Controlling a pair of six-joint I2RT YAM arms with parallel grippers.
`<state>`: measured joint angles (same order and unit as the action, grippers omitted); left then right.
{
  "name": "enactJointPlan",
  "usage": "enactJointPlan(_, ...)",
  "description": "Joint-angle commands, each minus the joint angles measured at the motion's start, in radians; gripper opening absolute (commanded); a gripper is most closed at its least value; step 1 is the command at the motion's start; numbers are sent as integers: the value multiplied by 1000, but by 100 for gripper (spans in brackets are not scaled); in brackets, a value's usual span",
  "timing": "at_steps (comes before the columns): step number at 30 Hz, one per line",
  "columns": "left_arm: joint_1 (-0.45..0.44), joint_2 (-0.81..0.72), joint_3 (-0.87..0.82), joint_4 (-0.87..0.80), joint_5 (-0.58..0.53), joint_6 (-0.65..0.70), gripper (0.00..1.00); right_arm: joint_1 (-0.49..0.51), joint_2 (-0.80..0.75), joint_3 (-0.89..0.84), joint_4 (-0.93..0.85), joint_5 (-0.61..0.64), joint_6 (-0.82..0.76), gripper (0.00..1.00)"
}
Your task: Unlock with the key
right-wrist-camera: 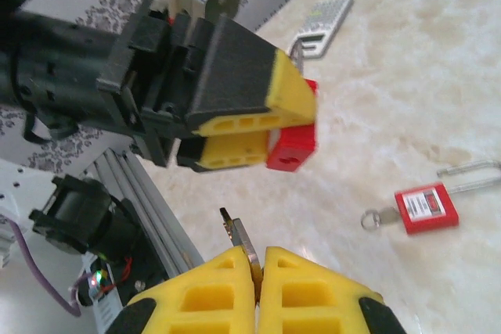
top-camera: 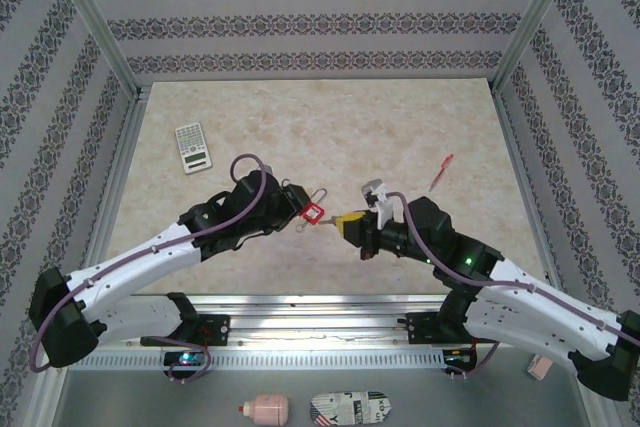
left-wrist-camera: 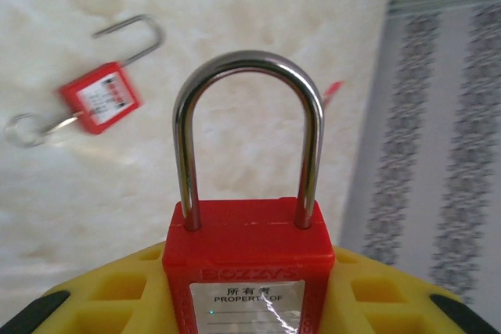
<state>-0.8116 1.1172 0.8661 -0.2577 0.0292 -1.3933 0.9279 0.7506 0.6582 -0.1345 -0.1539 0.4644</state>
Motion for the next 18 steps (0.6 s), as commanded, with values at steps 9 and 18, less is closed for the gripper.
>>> enactJointPlan(9, 72, -13, -115, 588, 0, -255, 0, 14, 78, 49, 290, 199, -50, 0)
enactJointPlan(18, 71, -77, -169, 674, -83, -314, 0, 14, 119, 36, 355, 328, -74, 0)
